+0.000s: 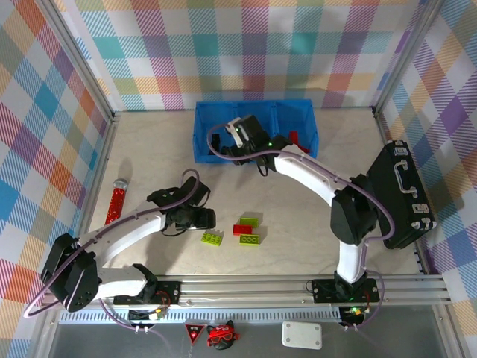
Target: Sort the legos into containers by color
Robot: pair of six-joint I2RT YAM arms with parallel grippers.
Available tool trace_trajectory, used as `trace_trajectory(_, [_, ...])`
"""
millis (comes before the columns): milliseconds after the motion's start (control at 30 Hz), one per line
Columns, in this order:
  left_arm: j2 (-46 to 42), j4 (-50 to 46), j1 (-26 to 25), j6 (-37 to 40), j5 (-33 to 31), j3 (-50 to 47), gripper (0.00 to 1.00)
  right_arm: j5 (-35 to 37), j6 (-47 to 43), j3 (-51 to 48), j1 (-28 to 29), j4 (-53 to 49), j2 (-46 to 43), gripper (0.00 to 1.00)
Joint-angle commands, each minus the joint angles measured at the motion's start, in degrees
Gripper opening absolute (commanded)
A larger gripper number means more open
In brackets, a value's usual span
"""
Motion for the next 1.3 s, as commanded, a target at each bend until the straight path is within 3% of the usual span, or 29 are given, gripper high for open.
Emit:
trace_trajectory(0, [2.0, -2.7, -3.0, -1.1, -3.5, 1.8, 0.73, 2.2, 3.5, -5.8, -1.1, 2.0, -6.5, 0.56])
trace_trajectory(233, [8.6, -2.5, -7.9, -1.1, -4.5, 4.5, 0.78, 2.3, 7.2, -18.8, -3.8, 3.0, -17.4, 0.57])
trace_trajectory(500, [14.5, -2.5, -9.3, 1.7, -1.9, 6.2, 0.80, 2.9, 8.9, -24.9, -5.2, 1.5, -24.2, 0.57])
trace_trajectory(1267, [21.2, -1.5, -9.8, 3.4, 1.5, 4.9, 0.76, 3.4, 10.4, -27.1, -5.2, 0.7, -26.4, 0.57])
